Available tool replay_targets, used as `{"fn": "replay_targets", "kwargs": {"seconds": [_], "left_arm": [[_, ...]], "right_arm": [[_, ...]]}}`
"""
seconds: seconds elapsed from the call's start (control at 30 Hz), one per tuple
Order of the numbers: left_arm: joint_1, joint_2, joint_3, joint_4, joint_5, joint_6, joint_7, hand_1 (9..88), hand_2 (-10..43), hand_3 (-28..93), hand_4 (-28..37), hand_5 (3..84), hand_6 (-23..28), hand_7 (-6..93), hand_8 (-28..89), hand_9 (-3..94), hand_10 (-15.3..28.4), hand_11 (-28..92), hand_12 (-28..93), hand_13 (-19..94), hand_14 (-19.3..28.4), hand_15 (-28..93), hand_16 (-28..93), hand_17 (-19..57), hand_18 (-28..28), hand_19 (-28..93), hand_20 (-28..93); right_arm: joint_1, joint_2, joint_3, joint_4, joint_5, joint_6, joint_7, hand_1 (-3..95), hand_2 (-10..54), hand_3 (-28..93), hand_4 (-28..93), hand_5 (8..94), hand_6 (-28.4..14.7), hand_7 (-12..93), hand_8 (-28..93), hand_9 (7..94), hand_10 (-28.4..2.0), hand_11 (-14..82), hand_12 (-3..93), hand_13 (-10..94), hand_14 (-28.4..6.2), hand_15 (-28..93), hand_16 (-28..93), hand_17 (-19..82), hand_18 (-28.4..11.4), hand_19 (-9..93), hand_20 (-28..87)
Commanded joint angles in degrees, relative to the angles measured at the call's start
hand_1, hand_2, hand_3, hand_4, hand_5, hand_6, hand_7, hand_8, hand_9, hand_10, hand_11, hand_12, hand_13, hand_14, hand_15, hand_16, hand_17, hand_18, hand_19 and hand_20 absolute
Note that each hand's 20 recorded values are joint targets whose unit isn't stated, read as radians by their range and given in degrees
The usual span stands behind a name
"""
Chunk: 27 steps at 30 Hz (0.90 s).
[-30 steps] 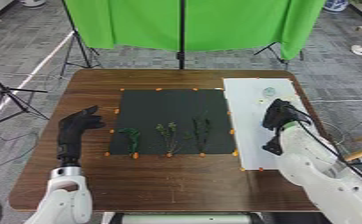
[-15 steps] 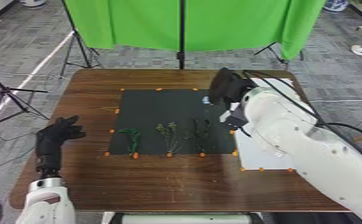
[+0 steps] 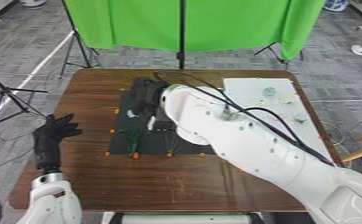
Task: Arrange flowers
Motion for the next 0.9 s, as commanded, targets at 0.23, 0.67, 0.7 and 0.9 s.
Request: {"fn": "replay_targets", "kwargs": {"seconds": [0.23, 0.67, 0.7, 0.9], "left_arm": [[-1.0, -0.41, 2.04, -0.19, 1.57, 0.15, 0.04, 26.9, 31.9, 56, -28.3, 65.8, 8.3, 9.0, -5, 66.8, 17.5, 23, 14, 64, 20.7, 40, -2, 23.1, 24.8, 68, 22], [-1.5, -1.04, 2.72, -0.27, 2.03, -0.35, -0.41, 26.4, 27.9, 57, -28.3, 65.4, 8.4, 8.9, -5, 66.4, 17.6, 23, 14, 63, 20.9, 40, -3, 22.8, 24.9, 70, 19], [-1.3, -1.15, 2.64, -0.38, 2.11, -0.38, -0.5, 26.2, 27.8, 57, -28.3, 65.4, 8.4, 8.9, -5, 66.4, 17.6, 23, 14, 63, 20.9, 40, -3, 22.8, 24.9, 70, 19], [-1.3, -1.16, 2.65, -0.41, 2.41, -0.77, -0.91, 26.0, 25.7, 57, -28.3, 65.2, 8.5, 8.7, -5, 66.1, 17.6, 23, 14, 63, 21.0, 40, -3, 22.6, 24.9, 70, 18]], "right_arm": [[-3.2, -8.9, -2.7, 7.1, -14.1, -7.2, -5.8, 66.7, -9.5, 55, -12, 78.2, -1.3, 27, 12, 92.3, -9.5, 9.6, 42.9, 94, 0.3, 55, 35, 65, -10.7, 93, 53], [-5.3, -10.5, -2.0, 9.0, -15.7, -7.0, -5.0, 66.4, -9.5, 55, -13, 77.9, -1.1, 27, 11, 92.1, -9.1, 9.5, 42.7, 94, 0.2, 55, 36, 65, -10.5, 93, 53], [-5.3, -10.6, -2.1, 9.1, -15.6, -6.2, -4.9, 66.4, -9.5, 55, -13, 77.9, -1.0, 27, 11, 92.1, -9.0, 9.3, 42.4, 94, 0.2, 55, 36, 65, -10.5, 93, 53], [-4.3, -10.6, -2.0, 9.6, -17.2, -4.7, -5.2, 63.2, -9.5, 55, -12, 76.1, -0.5, 24, 10, 91.2, -8.7, 8.5, 41.7, 94, -0.1, 55, 36, 65, -10.9, 93, 54]]}}
